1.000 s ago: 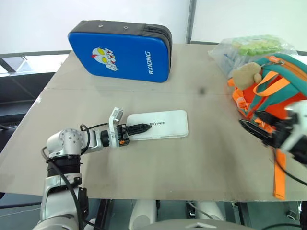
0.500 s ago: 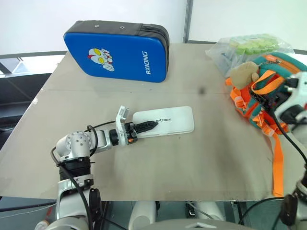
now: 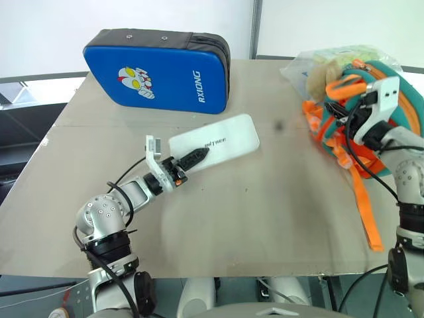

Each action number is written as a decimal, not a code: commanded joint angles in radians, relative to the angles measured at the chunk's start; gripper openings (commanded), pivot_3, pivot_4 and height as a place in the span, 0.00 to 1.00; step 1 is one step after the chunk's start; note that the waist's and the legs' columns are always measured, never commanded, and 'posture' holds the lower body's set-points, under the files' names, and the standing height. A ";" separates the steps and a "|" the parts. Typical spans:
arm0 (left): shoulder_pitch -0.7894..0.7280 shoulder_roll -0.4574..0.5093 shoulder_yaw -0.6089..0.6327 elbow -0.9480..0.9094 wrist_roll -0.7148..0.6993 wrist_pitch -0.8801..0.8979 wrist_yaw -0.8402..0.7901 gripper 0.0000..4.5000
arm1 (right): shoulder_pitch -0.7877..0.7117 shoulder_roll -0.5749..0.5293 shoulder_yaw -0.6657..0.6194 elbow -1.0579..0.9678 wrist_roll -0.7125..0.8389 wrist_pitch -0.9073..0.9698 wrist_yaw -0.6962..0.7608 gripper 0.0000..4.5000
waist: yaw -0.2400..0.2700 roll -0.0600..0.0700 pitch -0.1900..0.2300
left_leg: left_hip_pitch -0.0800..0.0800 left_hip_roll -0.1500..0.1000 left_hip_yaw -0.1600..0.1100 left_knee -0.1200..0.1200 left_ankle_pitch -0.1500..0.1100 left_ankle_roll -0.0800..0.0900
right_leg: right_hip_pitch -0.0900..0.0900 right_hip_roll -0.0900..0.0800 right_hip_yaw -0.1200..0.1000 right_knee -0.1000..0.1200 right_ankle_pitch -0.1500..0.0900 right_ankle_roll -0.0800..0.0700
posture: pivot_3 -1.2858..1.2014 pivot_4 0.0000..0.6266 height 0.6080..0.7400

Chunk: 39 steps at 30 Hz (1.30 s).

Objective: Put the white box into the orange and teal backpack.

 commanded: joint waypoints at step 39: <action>0.082 0.494 -0.027 -0.175 0.030 -0.569 -0.482 0.62 | -0.001 -0.065 0.172 -0.232 0.357 0.241 0.393 0.01 | 0.027 -0.005 0.007 | -0.013 0.001 -0.002 0.002 -0.001 0.001 | -0.005 -0.005 -0.011 -0.008 0.001 0.000 | 0.52 0.24 1.00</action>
